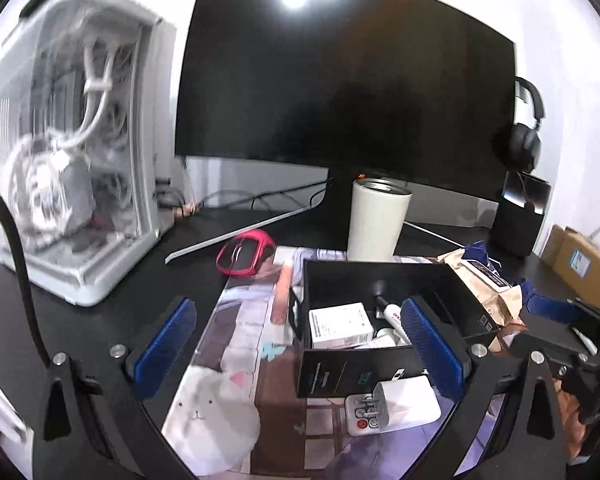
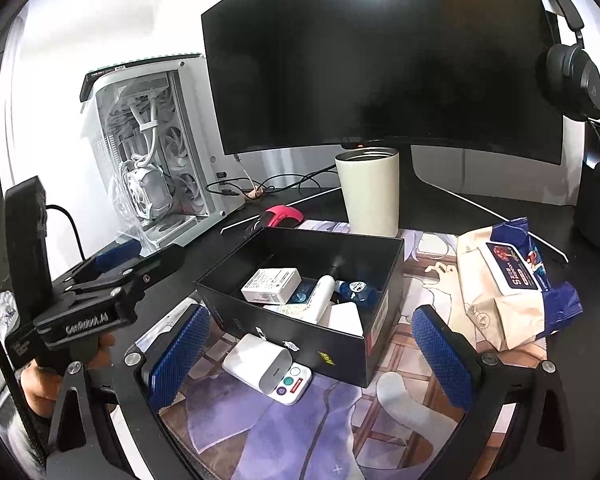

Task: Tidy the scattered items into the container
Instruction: 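Withdraw both grippers and move the right gripper toward the white charger, then grasp the white charger with the right gripper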

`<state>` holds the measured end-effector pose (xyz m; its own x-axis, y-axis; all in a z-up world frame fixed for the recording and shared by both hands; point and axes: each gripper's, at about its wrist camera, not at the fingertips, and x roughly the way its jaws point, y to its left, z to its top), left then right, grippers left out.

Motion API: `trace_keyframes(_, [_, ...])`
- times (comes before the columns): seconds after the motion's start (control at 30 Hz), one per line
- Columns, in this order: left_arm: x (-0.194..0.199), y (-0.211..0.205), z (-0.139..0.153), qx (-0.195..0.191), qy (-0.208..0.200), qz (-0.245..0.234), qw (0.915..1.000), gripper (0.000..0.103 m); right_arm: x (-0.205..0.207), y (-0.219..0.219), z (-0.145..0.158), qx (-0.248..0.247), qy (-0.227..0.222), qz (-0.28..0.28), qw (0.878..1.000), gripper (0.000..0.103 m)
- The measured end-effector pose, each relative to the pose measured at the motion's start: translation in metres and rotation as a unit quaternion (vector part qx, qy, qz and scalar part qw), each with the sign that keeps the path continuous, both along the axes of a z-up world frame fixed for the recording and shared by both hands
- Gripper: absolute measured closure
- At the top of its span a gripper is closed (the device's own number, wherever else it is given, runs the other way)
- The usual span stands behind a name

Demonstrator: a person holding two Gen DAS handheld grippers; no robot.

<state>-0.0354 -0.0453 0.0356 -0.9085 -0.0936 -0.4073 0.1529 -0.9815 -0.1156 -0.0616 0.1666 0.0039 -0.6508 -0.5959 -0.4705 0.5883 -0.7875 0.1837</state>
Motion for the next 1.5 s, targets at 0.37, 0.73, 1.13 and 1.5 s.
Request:
trace_keyframes(0.37, [0.004, -0.001, -0.003, -0.021, 0.028, 0.01, 0.9993, 0.0, -0.002, -0.005, -0.006, 0.015, -0.015, 0.003, 1.0, 0.001])
trace_keyframes(0.73, [0.006, -0.01, 0.003, -0.014, 0.021, 0.013, 0.9996, 0.0, 0.006, -0.03, -0.022, 0.079, -0.021, -0.005, 0.997, 0.001])
trace_keyframes(1.13, [0.011, -0.027, 0.012, 0.001, 0.026, 0.008, 0.9996, 0.0, 0.017, -0.073, -0.051, 0.131, -0.012, 0.007, 0.991, 0.001])
trace_keyframes(1.5, [0.009, -0.035, 0.01, 0.019, 0.019, 0.006, 0.9996, 0.0, 0.004, -0.088, -0.064, 0.127, -0.056, -0.023, 0.99, 0.001])
